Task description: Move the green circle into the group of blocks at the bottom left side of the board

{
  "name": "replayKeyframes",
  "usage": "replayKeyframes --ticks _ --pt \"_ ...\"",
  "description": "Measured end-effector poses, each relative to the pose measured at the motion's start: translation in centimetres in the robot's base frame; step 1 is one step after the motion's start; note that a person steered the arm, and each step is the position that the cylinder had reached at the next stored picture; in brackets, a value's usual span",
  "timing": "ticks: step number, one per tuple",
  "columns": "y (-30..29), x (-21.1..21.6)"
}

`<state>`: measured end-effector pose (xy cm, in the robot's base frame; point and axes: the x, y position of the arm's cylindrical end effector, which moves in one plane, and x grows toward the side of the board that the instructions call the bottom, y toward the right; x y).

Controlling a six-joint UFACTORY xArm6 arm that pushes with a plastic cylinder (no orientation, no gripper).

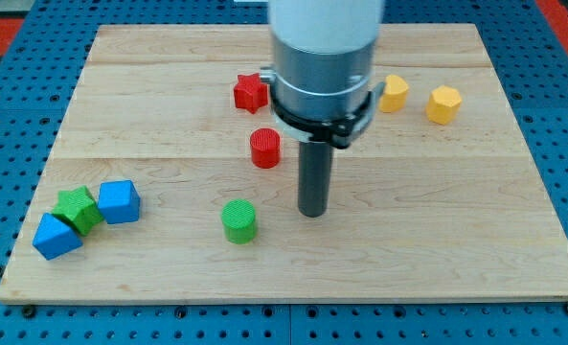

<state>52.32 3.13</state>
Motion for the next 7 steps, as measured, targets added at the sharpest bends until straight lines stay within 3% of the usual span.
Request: replayKeyframes --ticks 3,7 --pt "-16.9 1.5" --pt "-22.6 0.9"
